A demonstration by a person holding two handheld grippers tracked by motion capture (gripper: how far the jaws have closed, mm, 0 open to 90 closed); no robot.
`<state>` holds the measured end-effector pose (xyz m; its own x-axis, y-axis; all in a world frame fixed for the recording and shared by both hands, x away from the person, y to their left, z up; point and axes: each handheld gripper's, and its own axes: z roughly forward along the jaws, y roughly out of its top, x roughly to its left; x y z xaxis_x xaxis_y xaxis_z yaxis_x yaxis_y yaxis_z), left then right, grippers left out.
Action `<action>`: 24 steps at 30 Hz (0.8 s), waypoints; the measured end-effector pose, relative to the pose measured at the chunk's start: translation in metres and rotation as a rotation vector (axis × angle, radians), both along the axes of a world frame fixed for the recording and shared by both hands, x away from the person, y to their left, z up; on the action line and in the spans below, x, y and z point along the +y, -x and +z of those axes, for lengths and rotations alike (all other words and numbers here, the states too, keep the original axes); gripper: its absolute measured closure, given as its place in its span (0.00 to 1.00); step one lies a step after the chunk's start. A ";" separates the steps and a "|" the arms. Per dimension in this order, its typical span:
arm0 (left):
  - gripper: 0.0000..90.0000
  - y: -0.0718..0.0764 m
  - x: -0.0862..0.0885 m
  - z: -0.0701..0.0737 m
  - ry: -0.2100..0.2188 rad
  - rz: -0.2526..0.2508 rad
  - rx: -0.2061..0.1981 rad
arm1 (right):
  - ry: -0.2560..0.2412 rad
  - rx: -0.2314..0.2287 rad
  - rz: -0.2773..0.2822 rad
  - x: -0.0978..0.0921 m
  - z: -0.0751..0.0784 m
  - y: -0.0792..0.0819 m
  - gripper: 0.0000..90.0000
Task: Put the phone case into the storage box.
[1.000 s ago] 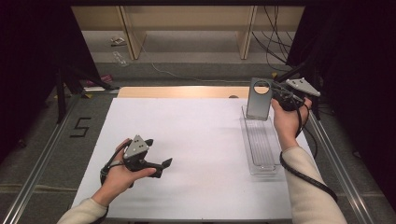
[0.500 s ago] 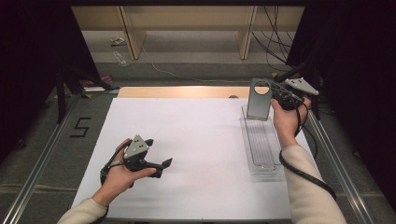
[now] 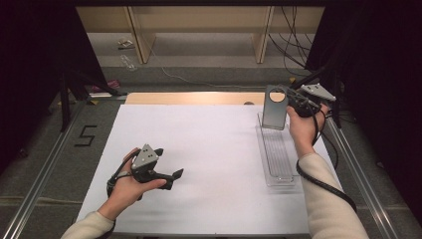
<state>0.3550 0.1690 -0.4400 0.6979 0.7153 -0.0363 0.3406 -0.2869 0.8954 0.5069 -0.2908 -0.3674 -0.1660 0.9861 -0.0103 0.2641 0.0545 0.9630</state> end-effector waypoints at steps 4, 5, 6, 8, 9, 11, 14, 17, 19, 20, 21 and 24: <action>0.02 0.000 0.000 0.000 0.000 0.000 0.000 | 0.002 0.002 0.002 0.001 -0.001 -0.002 0.94; 0.02 0.000 0.000 0.000 0.000 -0.001 0.000 | 0.004 0.004 0.003 0.001 -0.002 -0.002 0.94; 0.02 0.000 0.000 0.000 0.000 -0.001 -0.001 | 0.004 0.005 0.004 0.001 -0.002 -0.003 0.94; 0.02 0.000 0.000 0.000 0.000 -0.001 -0.001 | 0.007 0.008 0.007 0.001 -0.003 -0.004 0.94; 0.02 0.000 0.000 0.000 0.000 0.000 -0.001 | 0.008 0.010 0.008 0.002 -0.004 -0.005 0.94; 0.02 0.000 0.000 0.000 0.000 0.000 0.000 | 0.011 0.013 0.009 0.002 -0.005 -0.006 0.94; 0.02 0.000 0.000 0.000 0.001 0.000 0.000 | 0.015 0.019 0.009 0.003 -0.007 -0.008 0.94; 0.02 0.000 0.000 0.000 0.000 0.000 0.000 | 0.013 0.025 0.007 0.003 -0.008 -0.009 0.94; 0.02 0.000 0.000 0.000 0.001 0.000 0.001 | 0.014 0.028 0.006 0.002 -0.009 -0.010 0.94; 0.02 0.000 0.000 0.000 0.000 0.000 0.000 | 0.013 0.028 0.007 0.002 -0.009 -0.010 0.94; 0.02 0.000 0.000 0.000 0.000 0.000 0.000 | 0.014 0.031 0.008 0.002 -0.010 -0.011 0.94; 0.02 0.000 0.000 0.000 0.001 0.000 0.000 | 0.016 0.034 0.010 0.002 -0.011 -0.012 0.94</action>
